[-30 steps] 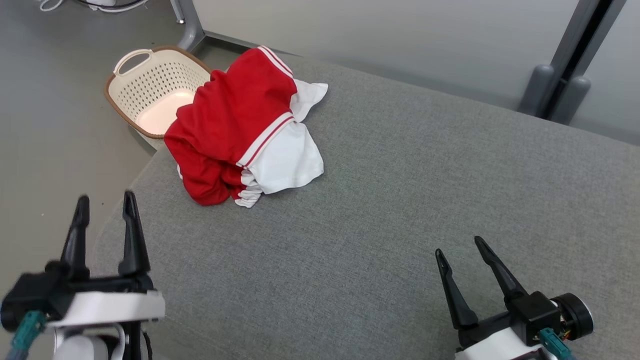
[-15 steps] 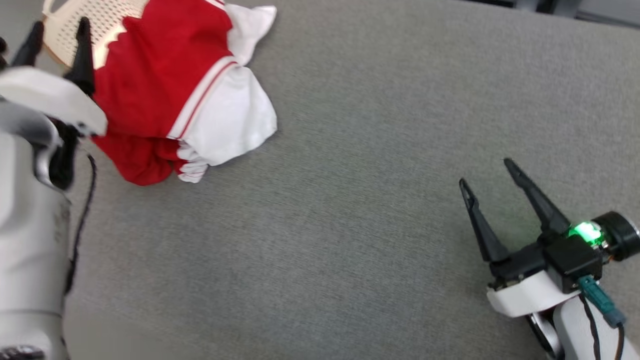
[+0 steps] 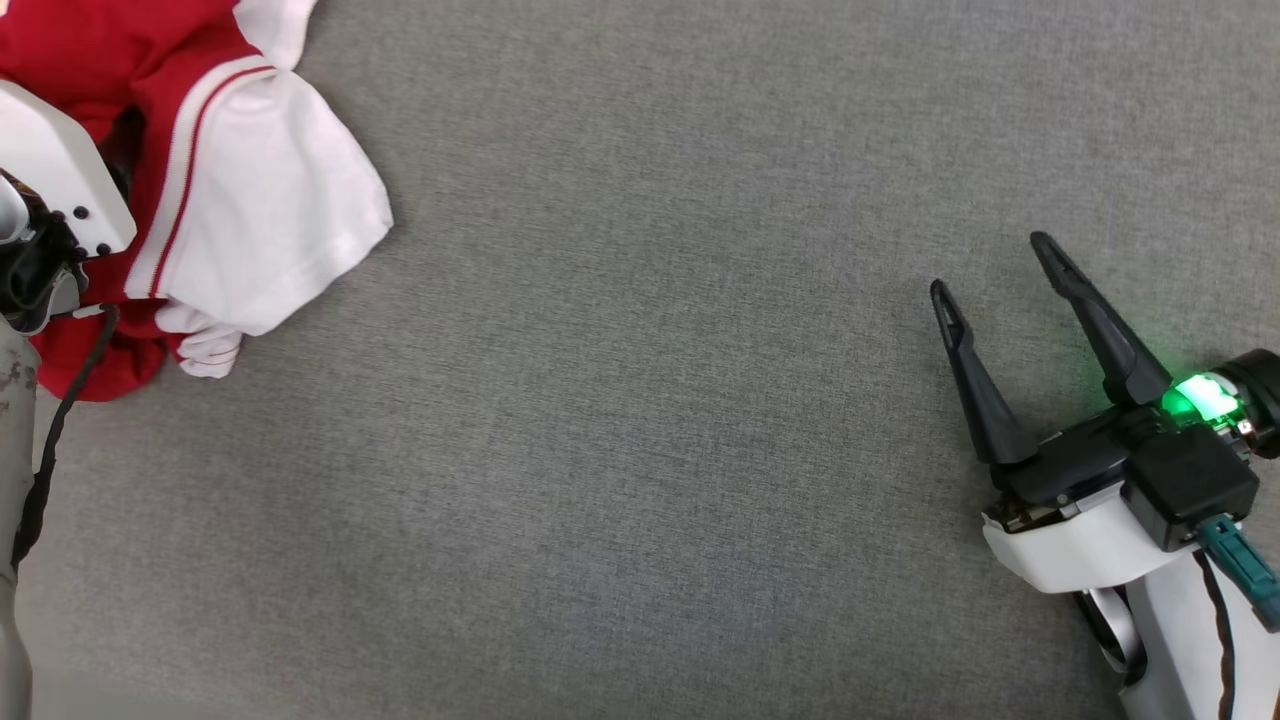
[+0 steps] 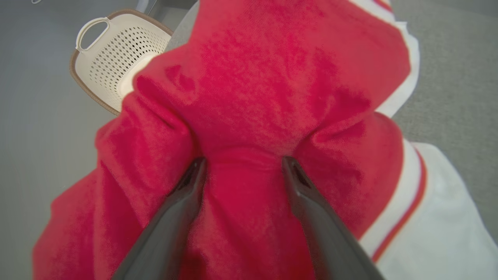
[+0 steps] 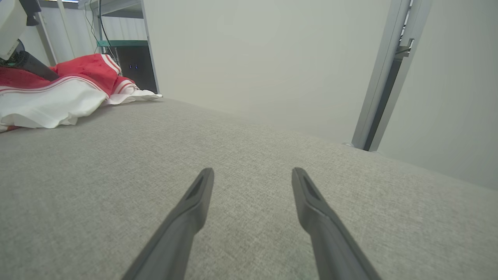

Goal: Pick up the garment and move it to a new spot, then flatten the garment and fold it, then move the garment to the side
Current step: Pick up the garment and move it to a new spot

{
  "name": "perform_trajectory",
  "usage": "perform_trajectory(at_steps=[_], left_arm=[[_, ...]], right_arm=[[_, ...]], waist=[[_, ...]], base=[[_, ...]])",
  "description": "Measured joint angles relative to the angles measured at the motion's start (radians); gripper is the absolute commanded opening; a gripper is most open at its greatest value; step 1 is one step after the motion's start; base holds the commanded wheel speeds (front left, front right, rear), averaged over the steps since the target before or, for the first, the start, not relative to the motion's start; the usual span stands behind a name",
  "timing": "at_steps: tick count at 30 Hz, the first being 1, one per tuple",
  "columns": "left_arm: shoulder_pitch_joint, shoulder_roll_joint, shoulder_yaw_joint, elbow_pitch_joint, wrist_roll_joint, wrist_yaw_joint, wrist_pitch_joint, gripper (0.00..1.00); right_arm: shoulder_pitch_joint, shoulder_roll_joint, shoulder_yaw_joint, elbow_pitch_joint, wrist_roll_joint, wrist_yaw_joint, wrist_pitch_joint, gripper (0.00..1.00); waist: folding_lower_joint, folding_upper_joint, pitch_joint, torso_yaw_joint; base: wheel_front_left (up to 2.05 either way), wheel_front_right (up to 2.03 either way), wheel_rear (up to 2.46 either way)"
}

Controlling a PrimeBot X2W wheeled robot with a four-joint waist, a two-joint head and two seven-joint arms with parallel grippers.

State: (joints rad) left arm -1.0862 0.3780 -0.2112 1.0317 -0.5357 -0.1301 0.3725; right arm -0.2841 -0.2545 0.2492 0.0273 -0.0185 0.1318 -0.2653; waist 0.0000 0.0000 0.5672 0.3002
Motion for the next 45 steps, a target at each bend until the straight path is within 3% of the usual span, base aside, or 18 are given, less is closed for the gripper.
perform_trajectory(at_steps=[11,12,13,19,28,37,45], left_arm=[[0.000,-0.019,-0.067,0.062,-0.084,0.000,-0.155,1.00],[0.000,-0.021,-0.080,0.059,-0.085,0.000,-0.173,0.43],[0.000,-0.023,-0.089,0.058,-0.091,0.000,-0.194,0.00],[0.002,0.000,-0.183,0.009,-0.098,0.000,-0.400,0.00],[0.030,0.081,-0.284,-0.105,-0.150,0.000,-0.578,0.00],[0.040,0.175,-0.372,-0.351,-0.209,0.000,-0.601,0.00],[0.036,0.204,-0.412,-0.548,-0.230,0.000,-0.537,0.00]], right_arm=[[-0.013,-0.005,-0.025,-0.040,0.008,0.001,-0.004,1.00],[-0.014,-0.008,-0.025,-0.040,0.008,0.001,-0.004,1.00],[-0.016,-0.011,-0.024,-0.040,0.009,0.001,-0.004,1.00],[-0.024,-0.002,-0.021,-0.013,0.015,0.000,-0.001,1.00],[0.004,0.058,-0.020,0.019,0.028,0.000,0.001,1.00],[0.043,0.140,-0.027,0.034,0.047,0.000,0.001,1.00],[0.058,0.186,-0.016,0.041,0.064,0.000,0.001,1.00]], waist=[[0.0000,0.0000,0.062,-0.002],[0.0000,0.0000,0.063,0.001],[0.0000,0.0000,0.063,0.003],[0.0000,0.0000,0.026,0.006],[0.0001,0.0000,-0.083,-0.015],[0.0000,0.0000,-0.209,-0.062],[0.0000,0.0000,-0.281,-0.149]], base=[[0.00,0.00,0.00],[0.00,0.00,0.00],[0.00,0.00,0.00],[0.00,0.00,0.00],[0.00,0.00,0.00],[0.00,0.00,0.00],[0.00,0.00,0.00]])
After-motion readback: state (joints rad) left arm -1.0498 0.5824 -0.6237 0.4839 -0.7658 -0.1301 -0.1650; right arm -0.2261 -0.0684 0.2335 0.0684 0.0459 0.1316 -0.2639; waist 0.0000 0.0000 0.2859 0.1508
